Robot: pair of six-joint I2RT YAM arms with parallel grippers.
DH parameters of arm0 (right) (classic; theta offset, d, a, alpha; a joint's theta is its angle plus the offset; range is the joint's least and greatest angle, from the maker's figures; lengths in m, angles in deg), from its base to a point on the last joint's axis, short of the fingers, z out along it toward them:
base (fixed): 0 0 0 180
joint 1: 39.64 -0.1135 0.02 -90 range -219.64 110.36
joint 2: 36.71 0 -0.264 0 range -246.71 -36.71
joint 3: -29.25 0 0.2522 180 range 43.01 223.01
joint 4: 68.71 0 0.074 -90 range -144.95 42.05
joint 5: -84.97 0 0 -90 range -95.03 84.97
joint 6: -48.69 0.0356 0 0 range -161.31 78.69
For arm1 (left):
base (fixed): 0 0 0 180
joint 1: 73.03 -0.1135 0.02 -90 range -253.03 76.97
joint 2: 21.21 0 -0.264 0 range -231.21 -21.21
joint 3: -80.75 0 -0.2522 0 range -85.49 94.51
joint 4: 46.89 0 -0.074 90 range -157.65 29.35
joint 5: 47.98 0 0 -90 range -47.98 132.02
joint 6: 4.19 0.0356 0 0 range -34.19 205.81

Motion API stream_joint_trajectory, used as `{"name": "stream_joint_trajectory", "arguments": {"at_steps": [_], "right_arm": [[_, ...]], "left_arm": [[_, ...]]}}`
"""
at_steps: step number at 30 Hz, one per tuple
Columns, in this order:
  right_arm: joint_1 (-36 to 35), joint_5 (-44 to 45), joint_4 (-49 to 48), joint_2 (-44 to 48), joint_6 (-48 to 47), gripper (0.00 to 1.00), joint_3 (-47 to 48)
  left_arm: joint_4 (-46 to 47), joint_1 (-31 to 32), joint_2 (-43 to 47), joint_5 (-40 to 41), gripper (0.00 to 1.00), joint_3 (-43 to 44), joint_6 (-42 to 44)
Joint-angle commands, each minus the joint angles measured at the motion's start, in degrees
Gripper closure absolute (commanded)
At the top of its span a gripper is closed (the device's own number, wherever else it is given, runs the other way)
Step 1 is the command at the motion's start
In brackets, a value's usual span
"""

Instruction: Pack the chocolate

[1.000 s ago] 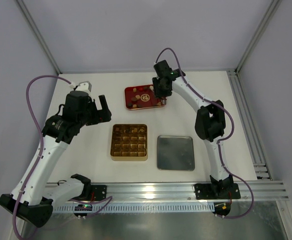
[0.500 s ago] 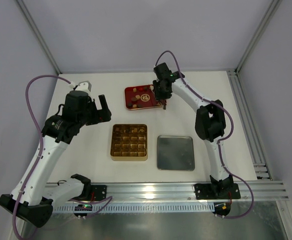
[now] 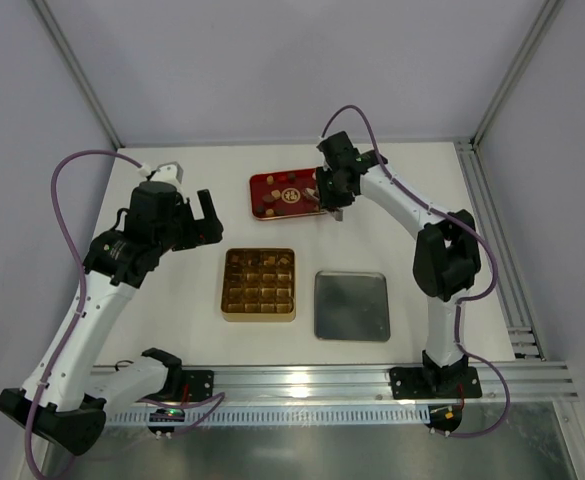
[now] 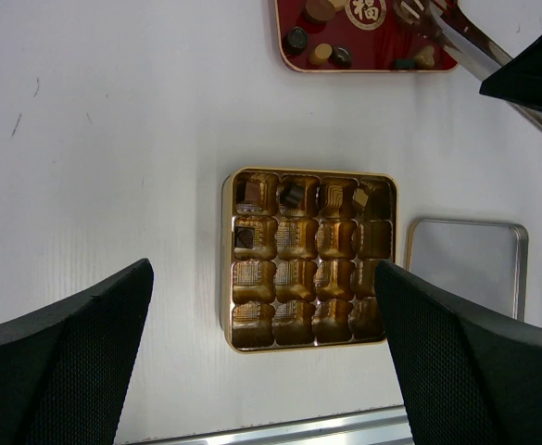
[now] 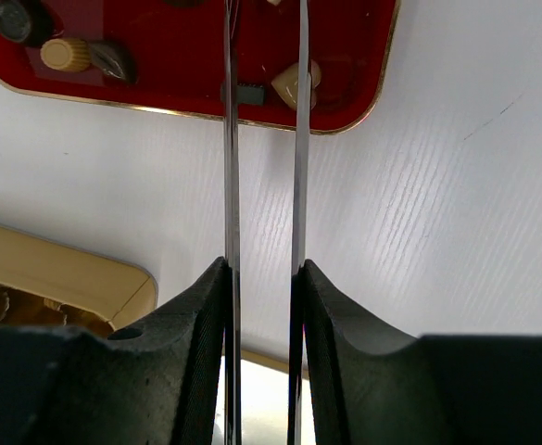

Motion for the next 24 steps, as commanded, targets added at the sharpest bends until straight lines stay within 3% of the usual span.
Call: {"name": "stream_joint_trajectory", "arguments": {"at_steps": [1, 15, 24], "right_arm": [[0.1, -0.6, -3.2, 5.4, 0.7, 0.69, -0.9], [0.1, -3.3, -2.1, 10.2, 0.5, 0.69, -2.4], [-1.6, -5.8, -2.3, 21.1, 0.7, 0.69, -11.1]], "left_arm": [[0.2, 0.1, 1.2, -0.2, 0.00, 1.1, 0.7], [0.3, 0.1, 1.9, 0.0, 0.00, 0.6, 0.5], [1.3, 0.1, 1.7, -0.1, 0.00, -0.2, 0.2]]}}
